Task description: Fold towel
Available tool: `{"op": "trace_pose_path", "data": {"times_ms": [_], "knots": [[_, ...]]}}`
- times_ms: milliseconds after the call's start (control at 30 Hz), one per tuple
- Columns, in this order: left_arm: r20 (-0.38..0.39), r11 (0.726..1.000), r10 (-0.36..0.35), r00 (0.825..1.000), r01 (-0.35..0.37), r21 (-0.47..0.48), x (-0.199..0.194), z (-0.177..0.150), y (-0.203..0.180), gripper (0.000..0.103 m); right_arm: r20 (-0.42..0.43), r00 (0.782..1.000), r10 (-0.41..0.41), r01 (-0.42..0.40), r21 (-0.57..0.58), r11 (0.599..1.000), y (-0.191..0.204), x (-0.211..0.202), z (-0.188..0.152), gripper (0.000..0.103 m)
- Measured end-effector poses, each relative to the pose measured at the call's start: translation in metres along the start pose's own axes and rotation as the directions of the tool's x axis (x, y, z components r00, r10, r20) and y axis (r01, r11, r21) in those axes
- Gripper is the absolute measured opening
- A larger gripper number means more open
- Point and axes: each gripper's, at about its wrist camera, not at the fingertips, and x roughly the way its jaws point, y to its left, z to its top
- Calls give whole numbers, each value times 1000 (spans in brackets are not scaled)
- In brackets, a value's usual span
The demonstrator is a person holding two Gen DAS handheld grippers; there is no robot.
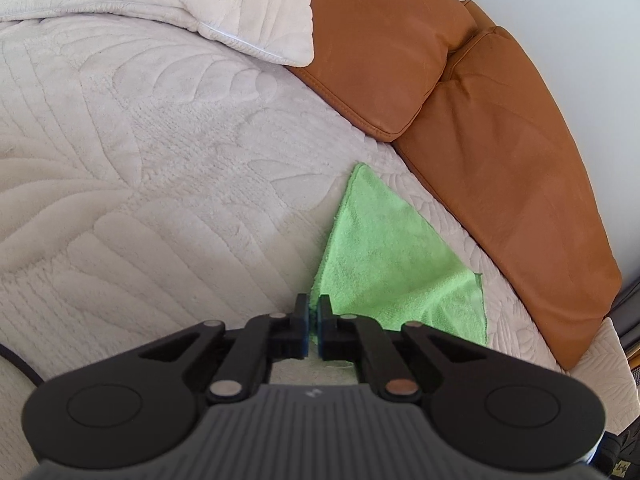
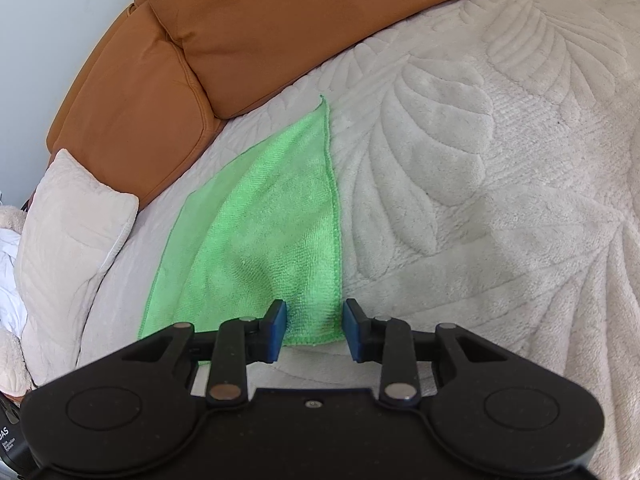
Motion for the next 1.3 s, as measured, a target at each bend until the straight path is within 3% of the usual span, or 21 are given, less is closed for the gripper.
{"op": "trace_pose_path", "data": {"times_ms": [33,267,533,633,700,767,833,933,1000,1067,1133,1200,1300], "knots": [[2,1000,1,1000,-1,1,0,0,-1,4,1,1000,-7,7,-5,1000,0,-2,0,8],[-15,998,-57,998,57,-9,-4,0,-2,3,14,998,-67,68,-74,995,5,-14,-1,7],[-53,997,-76,996,78,30,-23,-6,-4,3,5,994,-111,111,-98,989,-3,-27,-4,7],[-26,999,-41,999,42,34,-28,-5,-5,7,19,992,-123,125,-99,987,-7,-33,-5,13],[-6,1000,-9,1000,9,20,-31,-3,-4,9,78,984,-162,169,-94,981,-10,-40,-4,21],[20,999,19,1000,-19,-28,-37,2,1,11,166,965,-204,224,-111,968,-10,-50,-1,21],[75,999,9,997,-5,-53,-47,6,5,13,216,957,-194,224,-127,966,-9,-54,0,18],[172,998,-55,984,56,-6,-56,16,-6,14,264,957,-124,178,-191,965,2,-54,2,14],[98,987,-150,984,144,69,-40,31,-29,14,221,969,-111,169,-263,950,16,-35,3,13],[13,967,-234,972,231,110,-17,43,-50,14,164,980,-115,159,-291,943,22,-15,4,13],[-18,956,-225,974,224,188,8,51,-71,14,115,984,-133,162,-298,941,27,2,6,13],[-44,956,-207,977,212,205,37,59,-81,14,90,980,-179,199,-325,925,33,13,6,16],[-140,964,-216,966,234,130,84,73,-78,13,60,954,-292,292,-392,873,39,27,2,16]]}}
